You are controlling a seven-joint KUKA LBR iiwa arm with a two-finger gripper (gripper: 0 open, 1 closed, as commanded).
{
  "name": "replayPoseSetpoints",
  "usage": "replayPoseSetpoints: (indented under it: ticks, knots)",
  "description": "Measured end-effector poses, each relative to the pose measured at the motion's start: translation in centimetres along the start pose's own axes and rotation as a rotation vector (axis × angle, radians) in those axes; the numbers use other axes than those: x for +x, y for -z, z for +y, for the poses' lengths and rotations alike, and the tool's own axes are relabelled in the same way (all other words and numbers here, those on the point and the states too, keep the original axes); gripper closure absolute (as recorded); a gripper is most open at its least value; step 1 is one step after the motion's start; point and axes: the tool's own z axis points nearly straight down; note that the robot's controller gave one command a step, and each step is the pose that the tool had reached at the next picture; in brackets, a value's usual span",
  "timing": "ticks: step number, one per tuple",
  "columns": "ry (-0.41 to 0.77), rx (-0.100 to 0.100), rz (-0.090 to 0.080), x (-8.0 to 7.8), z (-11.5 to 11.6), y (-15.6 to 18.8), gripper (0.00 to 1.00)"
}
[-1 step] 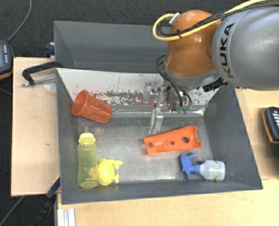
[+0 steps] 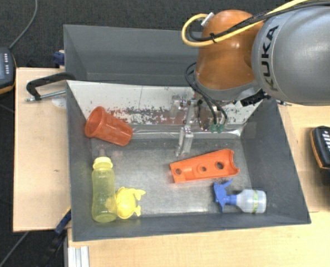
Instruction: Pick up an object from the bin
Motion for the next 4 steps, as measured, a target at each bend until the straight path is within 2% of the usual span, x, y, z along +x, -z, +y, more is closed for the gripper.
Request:
replayPoseSetpoints:
  ticks: [1, 2, 3, 4]
  knots:
    - [0.102, -0.001, -0.006, 3.0, -0.8, -2.8, 0.00]
    - [0.181, -0.002, 0.001, 3.6, -5.8, -5.0, 0.00]
    - [0.209, -0.003, -0.009, 7.5, -3.1, -12.2, 1.00]
    - [0.209, -0.003, -0.009, 7.5, -3.1, -12.2, 1.00]
